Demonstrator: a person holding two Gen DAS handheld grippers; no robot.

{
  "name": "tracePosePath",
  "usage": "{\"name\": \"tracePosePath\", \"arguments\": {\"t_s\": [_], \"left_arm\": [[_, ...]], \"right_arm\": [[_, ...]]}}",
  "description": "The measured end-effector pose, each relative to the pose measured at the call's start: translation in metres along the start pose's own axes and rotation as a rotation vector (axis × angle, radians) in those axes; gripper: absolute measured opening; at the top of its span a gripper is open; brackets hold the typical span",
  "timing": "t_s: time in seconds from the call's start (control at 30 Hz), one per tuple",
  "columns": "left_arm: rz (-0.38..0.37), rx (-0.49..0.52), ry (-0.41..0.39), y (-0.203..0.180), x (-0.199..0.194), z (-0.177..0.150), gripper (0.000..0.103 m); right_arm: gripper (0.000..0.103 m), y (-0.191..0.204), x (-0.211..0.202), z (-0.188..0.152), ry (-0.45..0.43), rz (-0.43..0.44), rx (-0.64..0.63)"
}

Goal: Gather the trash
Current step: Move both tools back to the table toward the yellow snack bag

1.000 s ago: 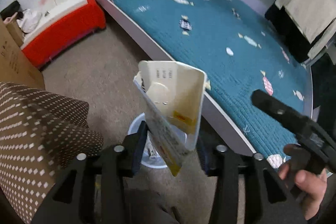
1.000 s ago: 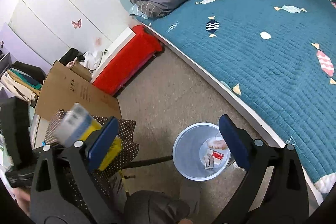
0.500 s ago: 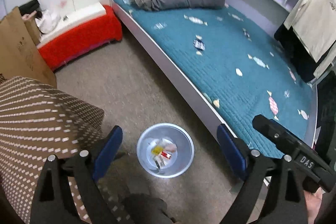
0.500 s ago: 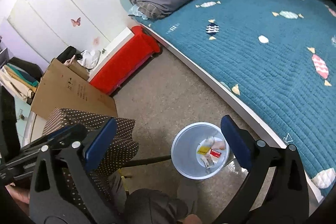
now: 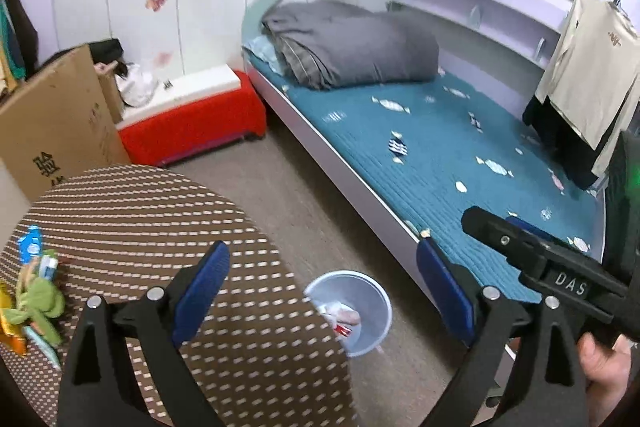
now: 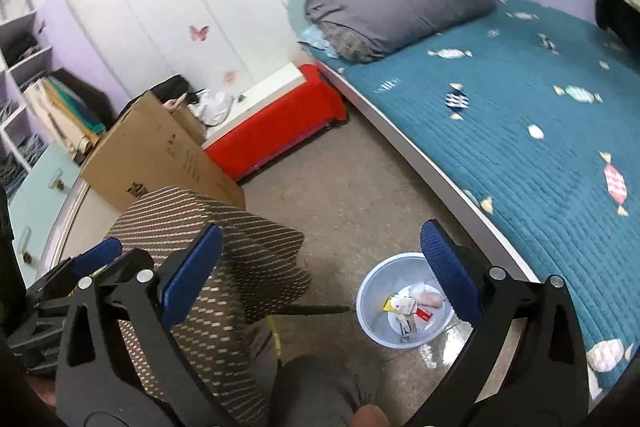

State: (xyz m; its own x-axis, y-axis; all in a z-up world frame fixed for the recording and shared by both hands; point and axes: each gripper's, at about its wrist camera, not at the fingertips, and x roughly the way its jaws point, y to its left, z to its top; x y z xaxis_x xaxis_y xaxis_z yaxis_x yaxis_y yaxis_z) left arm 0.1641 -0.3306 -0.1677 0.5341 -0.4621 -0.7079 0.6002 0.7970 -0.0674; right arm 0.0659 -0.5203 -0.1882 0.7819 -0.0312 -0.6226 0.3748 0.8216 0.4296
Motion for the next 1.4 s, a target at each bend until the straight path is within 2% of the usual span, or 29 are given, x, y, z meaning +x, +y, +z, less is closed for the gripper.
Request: {"name": "tracePosePath", "arguments": {"t_s": [0.13, 0.4, 0.73, 0.93, 1.17, 1.2, 1.3, 1.37, 1.4], "left_arm": [[0.017, -0.025, -0.044, 0.019, -0.029, -0.004, 0.093], [0.101, -0.091, -0.108, 0.069, -0.080, -0.016, 0.094], [0.191, -0.214, -0.147, 0.144, -0.126, -0.049, 0.094], [0.297, -0.307, -0.162, 0.198, -0.150, -0.083, 0.094], [0.477, -0.468, -0.112, 0.275, -0.173, -0.149, 0.094], [0.496, -0.486, -0.103, 0.284, -0.175, -0.156, 0.094], [0.552, -0.544, -0.078, 0.313, -0.182, -0.180, 0.094], [0.563, -0.582, -0.071, 0.329, -0.188, -0.192, 0.094], [0.572, -0.593, -0.073, 0.334, -0.190, -0.197, 0.094]], "right_arm": [[0.097, 0.035, -0.010, 0.000, 0.000, 0.018, -0.063], [0.097, 0.099, -0.019, -0.003, 0.010, 0.070, -0.174], [0.097, 0.180, -0.017, -0.022, 0.054, 0.175, -0.309], [0.097, 0.240, 0.013, -0.061, 0.152, 0.253, -0.392], [0.096, 0.327, 0.059, -0.129, 0.278, 0.335, -0.507], [0.095, 0.336, 0.064, -0.137, 0.293, 0.344, -0.519], [0.078, 0.369, 0.082, -0.165, 0.342, 0.366, -0.564], [0.062, 0.387, 0.093, -0.179, 0.369, 0.361, -0.581], [0.060, 0.395, 0.099, -0.184, 0.383, 0.363, -0.581]]}}
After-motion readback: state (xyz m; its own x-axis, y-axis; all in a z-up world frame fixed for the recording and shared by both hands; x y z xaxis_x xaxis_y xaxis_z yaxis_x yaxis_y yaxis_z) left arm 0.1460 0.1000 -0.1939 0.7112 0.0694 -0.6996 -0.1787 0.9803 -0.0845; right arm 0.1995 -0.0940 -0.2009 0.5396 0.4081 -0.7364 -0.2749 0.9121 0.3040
